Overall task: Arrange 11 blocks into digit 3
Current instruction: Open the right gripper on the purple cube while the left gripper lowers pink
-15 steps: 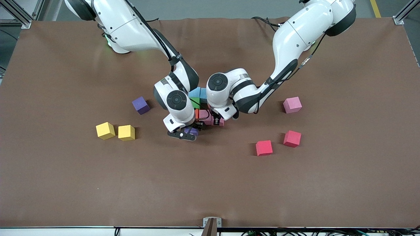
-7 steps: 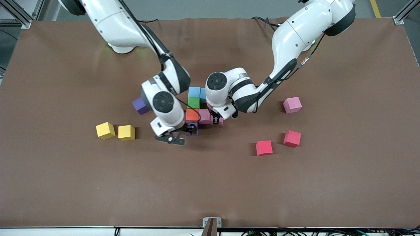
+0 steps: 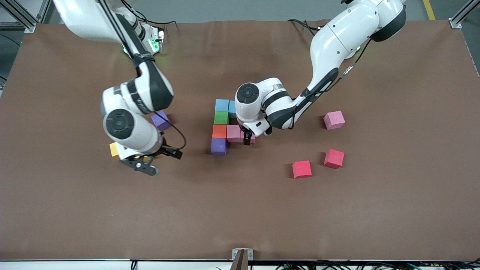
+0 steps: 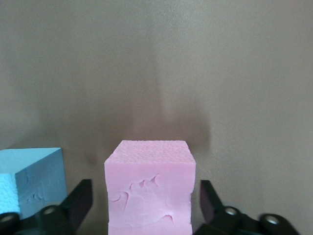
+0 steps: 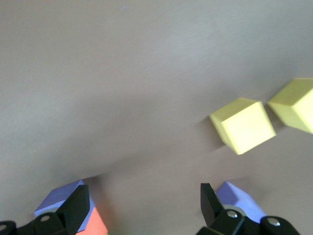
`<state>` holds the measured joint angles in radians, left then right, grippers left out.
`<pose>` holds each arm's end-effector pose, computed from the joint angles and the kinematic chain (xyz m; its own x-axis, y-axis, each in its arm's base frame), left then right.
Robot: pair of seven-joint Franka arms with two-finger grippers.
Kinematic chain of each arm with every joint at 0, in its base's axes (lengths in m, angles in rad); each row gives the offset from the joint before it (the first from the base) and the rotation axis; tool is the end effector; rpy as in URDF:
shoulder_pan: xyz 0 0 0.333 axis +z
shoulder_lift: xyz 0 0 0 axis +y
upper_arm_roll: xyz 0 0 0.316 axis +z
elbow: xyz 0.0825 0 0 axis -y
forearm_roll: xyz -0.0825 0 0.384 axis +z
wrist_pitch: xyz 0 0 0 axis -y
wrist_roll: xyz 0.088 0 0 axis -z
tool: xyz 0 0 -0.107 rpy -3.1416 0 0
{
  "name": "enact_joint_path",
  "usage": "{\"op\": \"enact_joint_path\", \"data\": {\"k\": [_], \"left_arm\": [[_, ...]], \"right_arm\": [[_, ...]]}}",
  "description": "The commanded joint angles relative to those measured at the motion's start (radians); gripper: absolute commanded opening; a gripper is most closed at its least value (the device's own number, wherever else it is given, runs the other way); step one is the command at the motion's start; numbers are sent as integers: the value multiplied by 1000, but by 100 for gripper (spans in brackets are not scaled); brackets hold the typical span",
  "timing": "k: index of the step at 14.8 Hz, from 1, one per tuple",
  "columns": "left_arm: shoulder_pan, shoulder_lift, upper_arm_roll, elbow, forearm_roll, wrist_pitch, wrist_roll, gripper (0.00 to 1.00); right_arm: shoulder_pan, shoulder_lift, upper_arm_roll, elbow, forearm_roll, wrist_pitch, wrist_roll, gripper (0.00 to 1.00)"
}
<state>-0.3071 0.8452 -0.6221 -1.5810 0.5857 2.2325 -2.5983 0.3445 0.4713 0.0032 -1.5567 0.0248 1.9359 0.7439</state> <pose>0.4761 -0.5049 0.2037 0.1107 0.9939 0.0003 0.9939 -0.1107 -0.0001 0.6348 0.2316 0.3670 0.9146 -0.3957 -0.0838 -0.3932 -0.9184 0.0449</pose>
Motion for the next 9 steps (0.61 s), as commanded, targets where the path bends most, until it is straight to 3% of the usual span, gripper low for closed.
{"op": "enact_joint_path", "data": {"k": [1,5,9], "left_arm": [[9,-29,-1,-11,8,6,-11,100],[22,-86,-24,-14,-4,-25,-9,100],[135,-107,-154,-24,-3,-132,21,100]], "right_arm": [[-39,-77,15,-80,-2,-25,3,100],[-65,-202,12,-290,-3,14,32,100],[-58,-362,15,-604,-3,236,173,100]]}}
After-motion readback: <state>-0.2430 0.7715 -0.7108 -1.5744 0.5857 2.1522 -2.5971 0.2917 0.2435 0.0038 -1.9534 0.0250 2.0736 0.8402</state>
